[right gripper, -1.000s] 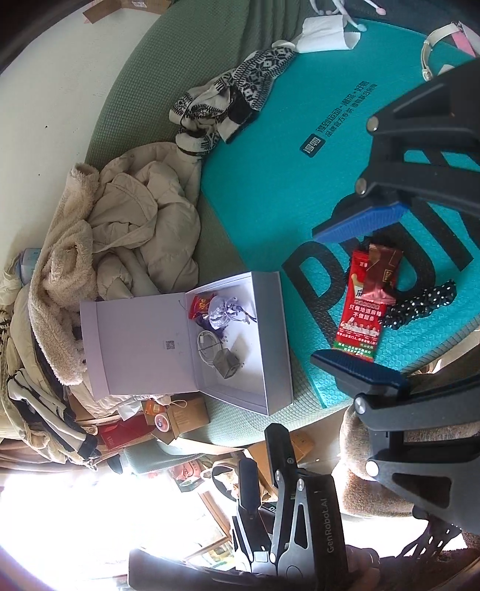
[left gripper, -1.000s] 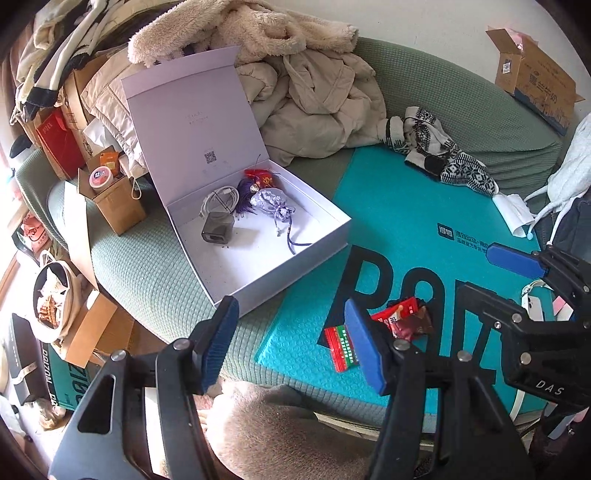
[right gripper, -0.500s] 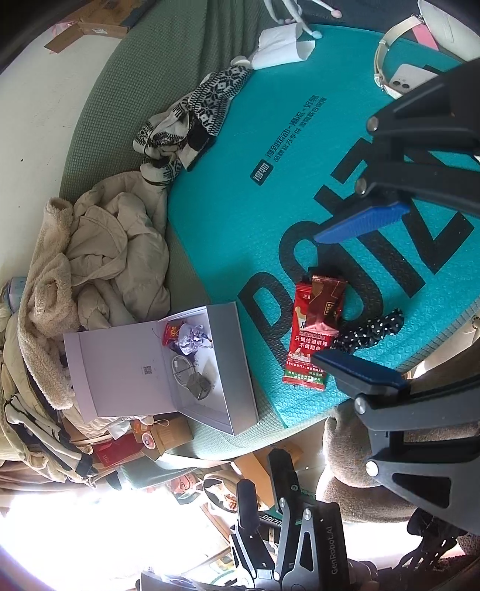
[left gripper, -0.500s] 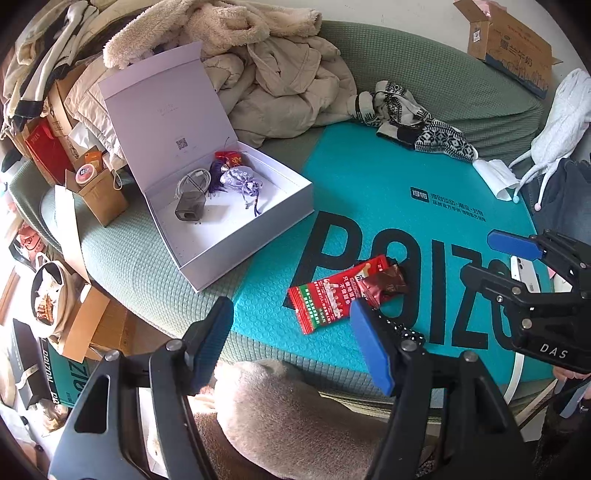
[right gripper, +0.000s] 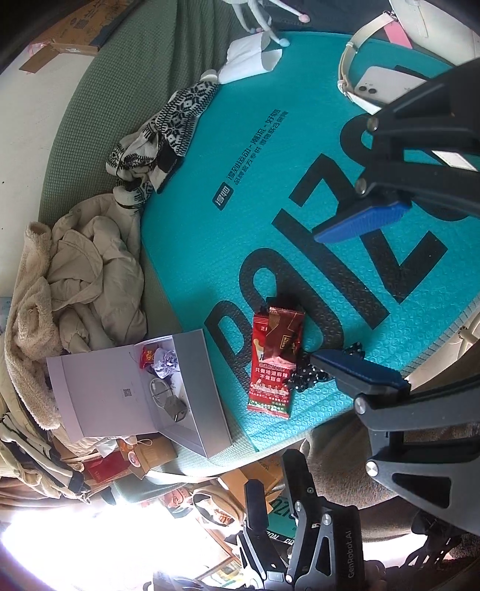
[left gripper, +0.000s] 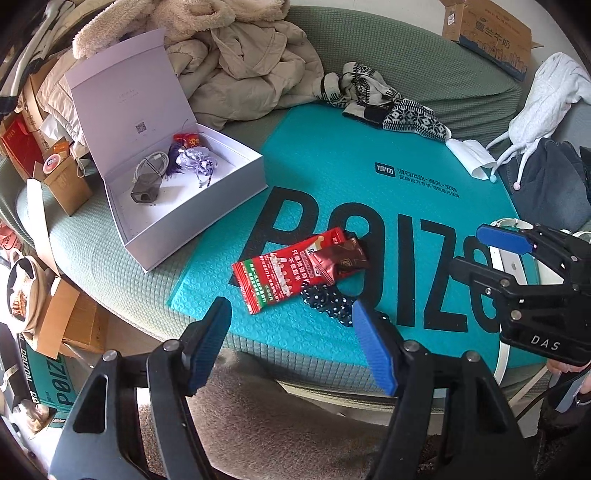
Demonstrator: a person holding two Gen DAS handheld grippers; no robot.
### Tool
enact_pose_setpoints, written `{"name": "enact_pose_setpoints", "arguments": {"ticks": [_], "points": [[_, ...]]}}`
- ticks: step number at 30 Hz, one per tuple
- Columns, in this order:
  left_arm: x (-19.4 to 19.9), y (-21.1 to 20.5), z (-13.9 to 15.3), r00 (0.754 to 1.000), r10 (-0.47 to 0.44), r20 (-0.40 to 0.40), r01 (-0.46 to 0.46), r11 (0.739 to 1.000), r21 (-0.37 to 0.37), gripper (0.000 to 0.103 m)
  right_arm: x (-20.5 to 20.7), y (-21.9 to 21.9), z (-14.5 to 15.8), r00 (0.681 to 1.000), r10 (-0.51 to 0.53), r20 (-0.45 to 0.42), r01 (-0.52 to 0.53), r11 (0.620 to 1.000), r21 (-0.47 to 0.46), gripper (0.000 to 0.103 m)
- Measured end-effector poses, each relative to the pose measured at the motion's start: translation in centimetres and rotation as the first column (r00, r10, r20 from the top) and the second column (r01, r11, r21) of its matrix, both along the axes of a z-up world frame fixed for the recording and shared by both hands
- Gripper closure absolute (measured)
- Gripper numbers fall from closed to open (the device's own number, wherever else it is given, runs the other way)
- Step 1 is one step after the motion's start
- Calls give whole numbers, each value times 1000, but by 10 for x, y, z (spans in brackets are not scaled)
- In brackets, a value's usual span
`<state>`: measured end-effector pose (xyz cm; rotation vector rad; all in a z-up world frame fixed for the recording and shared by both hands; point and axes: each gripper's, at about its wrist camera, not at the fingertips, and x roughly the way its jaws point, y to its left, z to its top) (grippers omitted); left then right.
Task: Organize objects
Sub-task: 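Move both tools back from the box to the items on the teal mat, then grasp the red snack packet with the left tool while the right tool grasps the black polka-dot scrunchie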
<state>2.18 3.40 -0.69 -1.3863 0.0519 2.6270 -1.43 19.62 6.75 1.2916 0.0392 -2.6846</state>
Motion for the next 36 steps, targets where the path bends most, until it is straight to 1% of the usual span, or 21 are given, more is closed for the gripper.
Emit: {"name": "enact_pose_setpoints", "arguments": {"ticks": [3,8,15,18,21,24,27,29,31,33,36], "points": [[2,6,-15,1000,-19,15,19,1000,-8,36,-2,6,-14,1000,-5,19,5,1000,-17,42],[-2,8,-45,997,-33,68,33,999,-7,36,-14,6,-42,997,6,77,-4,1000,-20,42],[-19,1,-81,992,-34,124,34,999,4,36,-27,-9,-55,994,53,100,-47,997,-54,42],[-29,-7,-88,991,-26,130,26,1000,2,36,-30,-23,-58,988,114,107,-105,991,-87,42],[-39,-19,-89,991,-16,129,14,1000,12,36,-33,-41,-62,979,173,112,-163,982,-92,42],[-50,-30,-91,991,-15,131,13,1000,15,36,-38,-54,-70,969,211,129,-198,975,-104,42],[-59,-37,-95,991,-27,132,27,1000,2,36,-44,-62,-78,962,229,148,-215,971,-106,42],[-65,-39,-99,990,-47,137,47,999,0,36,-49,-65,-84,959,230,167,-215,971,-102,46],[-71,-38,-103,988,-75,138,76,997,-2,36,-52,-65,-89,958,220,185,-207,974,-87,66],[-77,-36,-106,985,-97,144,99,995,-4,36,-55,-61,-91,957,214,196,-200,976,-87,73],[-88,-33,-108,980,-133,149,133,991,8,36,-57,-51,-91,961,188,203,-175,981,-81,74]]}}
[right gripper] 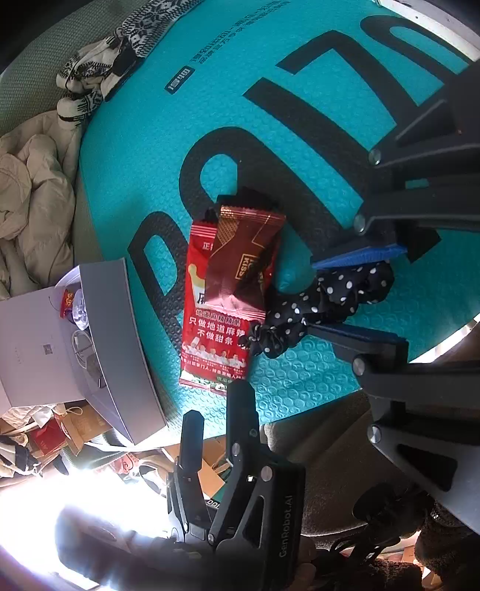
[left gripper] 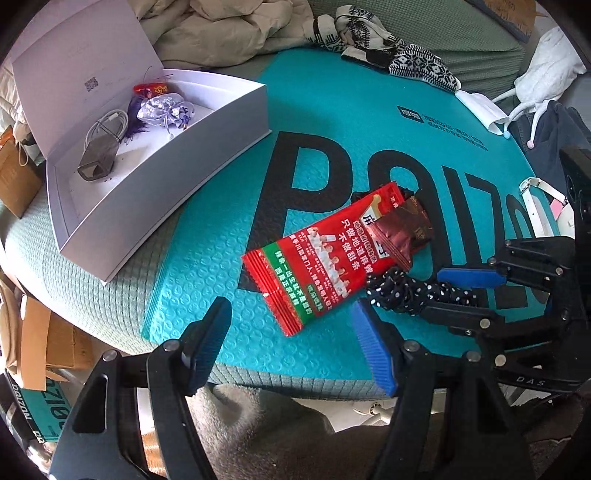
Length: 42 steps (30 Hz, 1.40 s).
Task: Organize objects
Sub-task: 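Grasp the red snack packet with the left tool while the right tool grasps the black polka-dot scrunchie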
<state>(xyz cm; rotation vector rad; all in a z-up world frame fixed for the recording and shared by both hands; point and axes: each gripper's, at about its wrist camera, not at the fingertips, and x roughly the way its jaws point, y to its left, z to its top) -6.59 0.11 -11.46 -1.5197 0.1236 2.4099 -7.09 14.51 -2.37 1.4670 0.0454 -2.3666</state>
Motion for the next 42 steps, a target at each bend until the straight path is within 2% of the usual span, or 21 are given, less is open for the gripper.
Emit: {"name": "enact_pose_setpoints", "arguments": {"ticks": [10,15,19,21,24,28,33,36,40,42], "points": [[-24,40,4,989,-148,-22,149,988,40,35,2,48,0,991,-131,14,131,991,31,74],[-33,65,-10,975,-222,-6,222,974,-37,32,4,60,-1,988,-151,19,150,988,43,74],[-34,75,-17,967,-254,3,254,965,-63,19,4,62,-2,989,-144,19,143,989,37,74],[-33,82,-19,961,-276,-4,275,956,-103,19,5,61,-2,990,-138,17,137,990,42,74],[-33,86,-17,960,-280,-9,277,952,-129,19,7,61,-3,991,-133,16,132,990,39,74],[-31,83,-9,953,-303,-24,300,949,-94,19,9,60,-3,990,-141,13,141,989,33,74],[-40,76,-17,951,-308,-12,304,943,-136,19,9,57,-4,990,-139,12,138,989,47,72],[-49,72,-27,953,-301,47,304,947,-101,18,10,54,-5,990,-141,2,141,989,54,72],[-47,69,-28,951,-306,45,309,947,-84,19,11,53,-5,989,-150,-10,150,987,53,72],[-44,69,-27,951,-306,36,308,948,-80,26,11,52,-5,988,-153,-15,154,986,57,72]]}}
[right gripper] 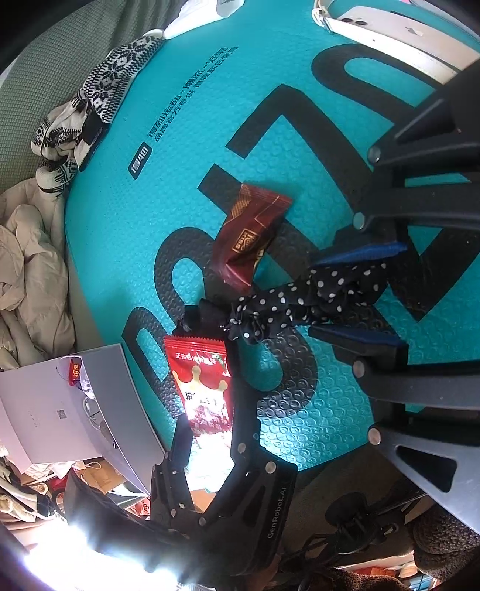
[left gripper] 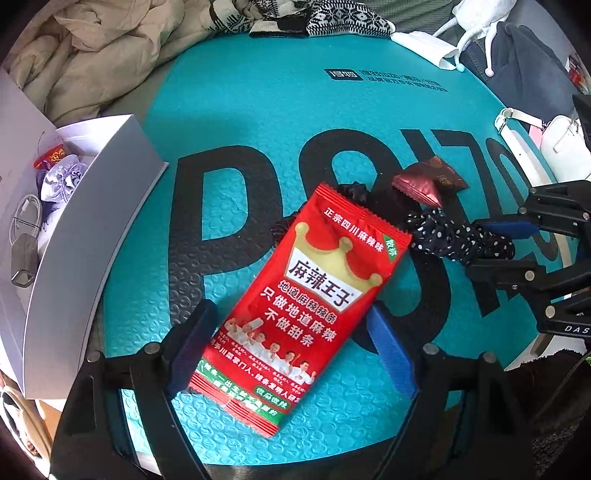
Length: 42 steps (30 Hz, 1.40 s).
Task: Organize objects
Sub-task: 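Grasp the red snack packet with the left tool while the right tool grasps the black polka-dot scrunchie, then lift the red snack packet and polka-dot scrunchie with both tools toward the white box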
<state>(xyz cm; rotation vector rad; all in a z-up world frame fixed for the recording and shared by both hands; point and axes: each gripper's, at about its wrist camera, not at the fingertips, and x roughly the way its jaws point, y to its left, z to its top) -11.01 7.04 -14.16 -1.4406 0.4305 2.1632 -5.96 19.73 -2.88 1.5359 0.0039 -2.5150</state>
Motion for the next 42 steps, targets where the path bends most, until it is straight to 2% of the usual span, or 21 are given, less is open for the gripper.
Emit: {"name": "enact_pose_setpoints", "arguments": {"ticks": [2,4,7,13,19,32,42], "points": [[5,1,2,1000,-4,-14,4,1000,4,39,0,-1,0,1000,-5,-6,5,1000,2,73],[10,2,4,1000,-4,-22,5,1000,4,45,1,-3,0,1000,-8,-11,8,1000,1,80],[15,3,6,1000,24,-15,-24,1000,12,50,0,-4,1,1000,-6,-10,6,1000,-22,82],[27,-7,10,993,116,25,-117,992,55,52,-1,-9,2,1000,1,-6,-2,999,-39,83],[41,-24,13,976,213,55,-218,970,106,52,-2,-15,2,1000,18,-3,-18,999,-43,83],[67,-58,32,938,346,18,-344,922,179,52,-2,-40,11,997,81,-18,-82,996,-42,83],[83,-77,46,900,437,-10,-428,886,179,52,-8,-60,21,988,145,-50,-148,988,-53,87]]}}
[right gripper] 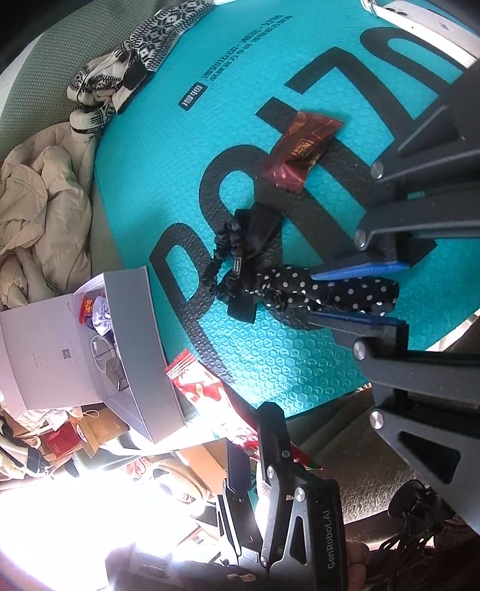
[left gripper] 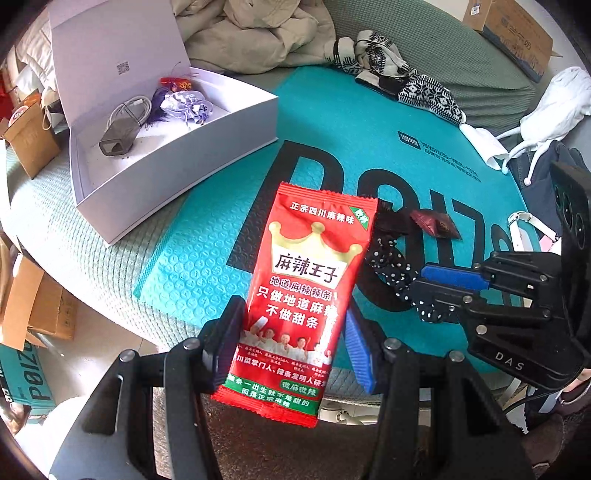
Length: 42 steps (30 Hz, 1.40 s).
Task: Organize objects
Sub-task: 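Lift the red snack packet and polka-dot scrunchie with both tools toward the white box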
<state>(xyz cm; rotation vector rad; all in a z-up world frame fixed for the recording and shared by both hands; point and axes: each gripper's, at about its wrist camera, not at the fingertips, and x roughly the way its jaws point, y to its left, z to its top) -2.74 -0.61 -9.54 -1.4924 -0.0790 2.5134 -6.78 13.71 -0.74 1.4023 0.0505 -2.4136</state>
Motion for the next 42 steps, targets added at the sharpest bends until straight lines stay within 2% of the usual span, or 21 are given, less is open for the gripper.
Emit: {"name": "enact_pose_setpoints", "arguments": {"ticks": [11,14,16,19,21,23,24,33,42], "points": [[2,-7,-4,1000,30,1,-30,1000,-5,52,-4,-6,-17,1000,-15,26,13,998,69,85],[0,-6,-13,999,32,23,-32,999,-6,52,-6,-7,-24,999,-16,42,13,997,72,78],[-2,-5,-20,999,34,34,-34,999,-8,52,-5,-10,-25,1000,-9,20,7,997,73,67],[-5,-1,-27,998,33,44,-33,999,-14,52,-3,-19,-27,1000,8,-14,-7,994,106,62],[-7,1,-30,998,29,52,-28,1000,-14,52,-2,-21,-28,999,12,-34,-8,992,122,63],[-9,3,-33,998,27,56,-26,1000,-18,52,-3,-20,-27,999,3,-44,3,992,125,83],[-9,4,-33,998,27,55,-26,1000,-18,52,-4,-17,-26,999,-3,-39,7,993,116,87],[-8,0,-28,998,38,45,-38,999,6,52,3,-10,-17,1000,18,-11,-17,999,29,88],[2,-22,-8,996,84,20,-85,996,24,52,-5,-33,7,997,76,-32,-76,997,14,88]]}}
